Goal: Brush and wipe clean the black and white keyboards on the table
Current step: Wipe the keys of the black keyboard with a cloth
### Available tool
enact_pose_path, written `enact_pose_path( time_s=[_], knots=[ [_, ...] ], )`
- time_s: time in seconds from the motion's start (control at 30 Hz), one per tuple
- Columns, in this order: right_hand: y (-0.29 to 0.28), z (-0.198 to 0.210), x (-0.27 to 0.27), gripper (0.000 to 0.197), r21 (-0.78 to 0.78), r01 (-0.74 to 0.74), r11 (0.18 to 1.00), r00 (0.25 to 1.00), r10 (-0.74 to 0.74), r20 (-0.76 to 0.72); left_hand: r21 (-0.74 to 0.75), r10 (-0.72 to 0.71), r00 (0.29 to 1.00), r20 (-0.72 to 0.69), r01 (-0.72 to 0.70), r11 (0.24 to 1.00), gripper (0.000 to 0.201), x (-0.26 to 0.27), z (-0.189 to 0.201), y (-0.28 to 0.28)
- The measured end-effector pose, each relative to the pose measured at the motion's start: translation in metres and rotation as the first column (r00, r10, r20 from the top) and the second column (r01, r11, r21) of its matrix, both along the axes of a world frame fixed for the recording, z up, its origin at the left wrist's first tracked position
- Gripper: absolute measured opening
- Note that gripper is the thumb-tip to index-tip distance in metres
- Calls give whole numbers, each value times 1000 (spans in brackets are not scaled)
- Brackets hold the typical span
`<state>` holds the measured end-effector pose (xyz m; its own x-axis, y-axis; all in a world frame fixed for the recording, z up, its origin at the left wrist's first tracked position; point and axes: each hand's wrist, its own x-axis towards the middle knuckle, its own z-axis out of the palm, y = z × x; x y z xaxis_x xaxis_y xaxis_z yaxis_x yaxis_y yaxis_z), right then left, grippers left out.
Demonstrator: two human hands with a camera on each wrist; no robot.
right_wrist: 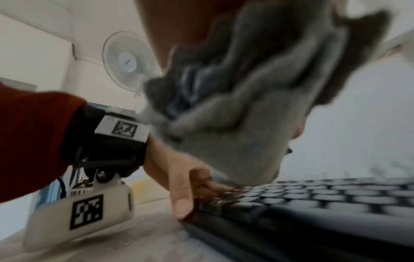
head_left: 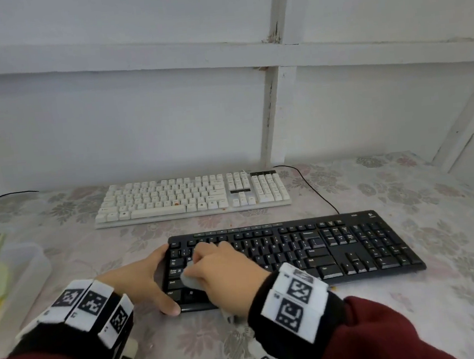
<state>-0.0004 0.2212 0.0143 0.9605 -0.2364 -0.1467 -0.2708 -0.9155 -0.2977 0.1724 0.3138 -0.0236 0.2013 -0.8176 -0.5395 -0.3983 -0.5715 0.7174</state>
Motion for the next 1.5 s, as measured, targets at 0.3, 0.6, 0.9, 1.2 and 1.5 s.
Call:
enact_pose_path(
  time_s=[0.3,0.6,0.9,1.2,1.5],
  knots=[
    [27,-1,16,29,-87,8,996,999,-12,-48,35,-23,996,91,20,999,164,-4,2,-3],
    [-12,5,-39,28,-97,90,991,990,-99,-97,-39,-11,1000,-5,11,999,143,7,-11,0],
    [-23,14,-20,18,-39,49,998,998,-51,-36,-46,-9,1000,-26,8,999,141,9,-15,1],
    [21,6,34,32,-67,-75,995,972,58,-230,6,-58,994,92,58,998,148,2,-5,-4],
    [-13,4,-23,13,-155,-1,988,981,-29,-194,-53,-20,1000,-20,19,998,144,8,-13,0]
  ],
)
